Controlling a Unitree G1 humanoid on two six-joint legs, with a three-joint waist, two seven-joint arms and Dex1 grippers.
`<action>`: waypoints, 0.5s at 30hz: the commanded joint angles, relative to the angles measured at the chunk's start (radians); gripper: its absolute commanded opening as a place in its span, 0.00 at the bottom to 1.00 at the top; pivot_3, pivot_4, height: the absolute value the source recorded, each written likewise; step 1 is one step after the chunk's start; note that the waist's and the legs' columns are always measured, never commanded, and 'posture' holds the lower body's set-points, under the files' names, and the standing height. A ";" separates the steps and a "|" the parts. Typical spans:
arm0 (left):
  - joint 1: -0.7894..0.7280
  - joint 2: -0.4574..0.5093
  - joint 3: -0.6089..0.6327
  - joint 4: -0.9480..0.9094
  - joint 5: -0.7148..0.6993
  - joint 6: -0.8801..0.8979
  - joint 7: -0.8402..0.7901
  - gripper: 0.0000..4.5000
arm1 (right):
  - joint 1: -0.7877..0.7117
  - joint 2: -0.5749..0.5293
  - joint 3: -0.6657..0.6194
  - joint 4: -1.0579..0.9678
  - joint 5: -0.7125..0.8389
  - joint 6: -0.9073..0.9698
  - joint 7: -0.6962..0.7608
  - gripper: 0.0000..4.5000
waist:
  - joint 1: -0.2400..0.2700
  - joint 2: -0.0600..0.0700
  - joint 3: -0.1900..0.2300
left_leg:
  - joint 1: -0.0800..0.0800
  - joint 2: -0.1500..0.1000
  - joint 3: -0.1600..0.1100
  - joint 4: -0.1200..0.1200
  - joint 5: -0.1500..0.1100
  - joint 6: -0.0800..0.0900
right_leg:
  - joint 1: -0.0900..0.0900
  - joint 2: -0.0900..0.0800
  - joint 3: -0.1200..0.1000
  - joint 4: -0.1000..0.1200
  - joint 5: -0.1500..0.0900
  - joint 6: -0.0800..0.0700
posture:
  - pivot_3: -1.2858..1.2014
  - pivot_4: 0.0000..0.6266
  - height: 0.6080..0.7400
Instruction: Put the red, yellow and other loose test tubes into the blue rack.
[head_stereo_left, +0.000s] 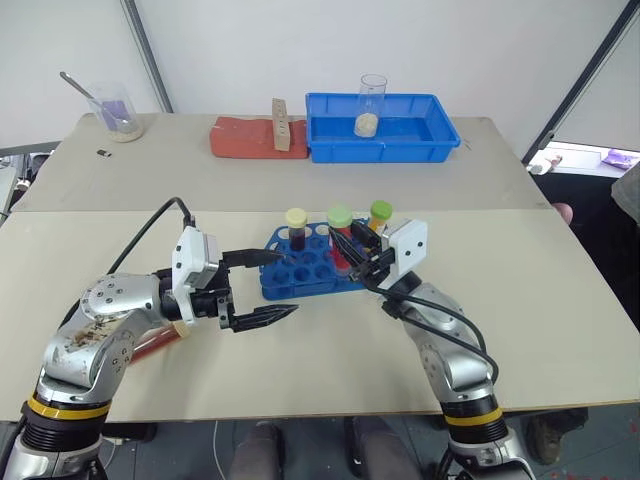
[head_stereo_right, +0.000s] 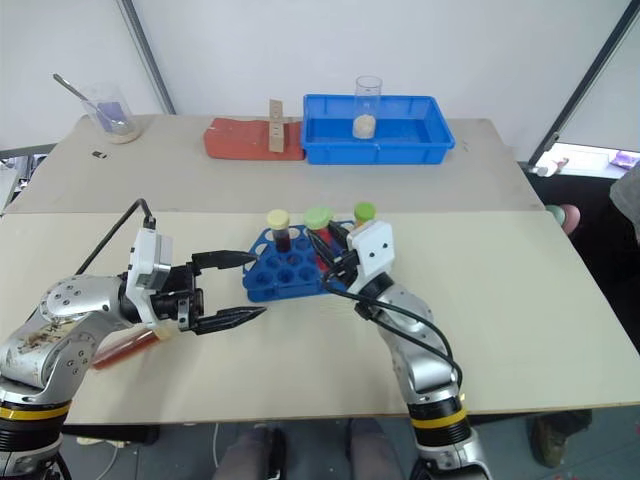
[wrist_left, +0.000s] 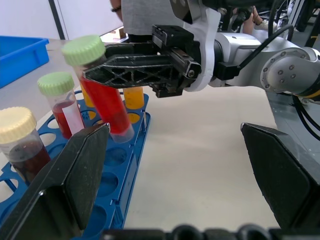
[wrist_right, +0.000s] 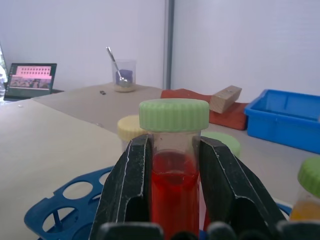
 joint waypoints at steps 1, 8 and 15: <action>-0.020 0.009 0.013 -0.032 -0.022 0.002 0.001 1.00 | 0.003 0.011 0.005 -0.003 -0.021 -0.053 -0.015 0.22 | 0.000 0.000 0.000 | 0.000 0.000 0.000 0.000 0.000 0.000 | 0.000 0.000 0.000 0.000 0.000 0.000 | 0.52 0.24 1.00; -0.023 0.006 0.012 -0.037 -0.026 0.015 0.012 1.00 | 0.042 0.044 0.001 -0.001 0.002 -0.071 -0.019 0.22 | 0.000 0.000 0.000 | 0.000 0.000 0.000 0.000 0.000 0.000 | 0.000 0.000 0.000 0.000 0.000 0.000 | 0.52 0.24 1.00; -0.027 0.017 0.024 -0.032 -0.027 0.030 0.028 1.00 | 0.087 0.025 -0.009 -0.009 0.016 -0.064 0.002 0.67 | 0.000 0.000 0.000 | 0.000 0.000 0.000 -0.001 0.000 0.000 | 0.000 0.000 0.000 0.000 0.000 0.000 | 0.52 0.24 1.00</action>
